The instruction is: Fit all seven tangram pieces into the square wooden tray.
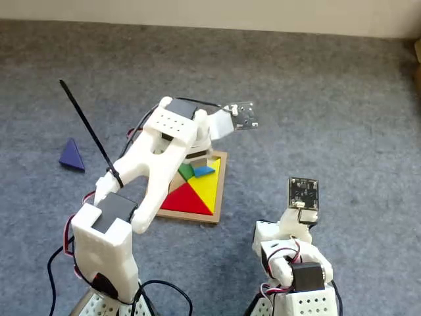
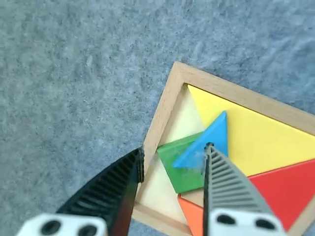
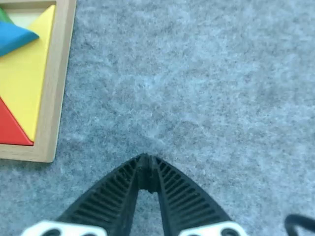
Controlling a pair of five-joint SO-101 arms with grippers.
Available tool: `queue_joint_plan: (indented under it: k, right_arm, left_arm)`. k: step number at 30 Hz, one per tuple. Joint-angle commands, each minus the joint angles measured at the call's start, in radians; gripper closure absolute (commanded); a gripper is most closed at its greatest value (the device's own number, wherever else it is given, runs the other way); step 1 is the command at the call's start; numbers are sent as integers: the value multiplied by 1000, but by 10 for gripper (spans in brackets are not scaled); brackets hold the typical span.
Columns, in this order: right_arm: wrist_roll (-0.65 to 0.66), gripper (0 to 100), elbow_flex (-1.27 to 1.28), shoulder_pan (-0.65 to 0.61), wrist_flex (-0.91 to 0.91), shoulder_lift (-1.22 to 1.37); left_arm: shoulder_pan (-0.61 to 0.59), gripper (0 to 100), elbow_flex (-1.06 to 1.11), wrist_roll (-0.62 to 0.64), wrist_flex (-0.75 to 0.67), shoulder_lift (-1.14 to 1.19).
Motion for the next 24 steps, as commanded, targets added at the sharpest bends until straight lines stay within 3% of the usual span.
queue_joint_plan:
  k: [1,14,17,24]
  right_arm:
    - [9,995,128,12,5,-19]
    - [9,995,128,13,5,-19]
    - [9,995,128,13,5,-19]
    - [9,995,128,13,5,-19]
  left_arm:
    - [-10,806,12,29,-12,-2]
    - [-15,800,165,38,-229,-2]
    - [-15,800,170,98,-265,-2]
    - [-7,800,171,110,-272,-1]
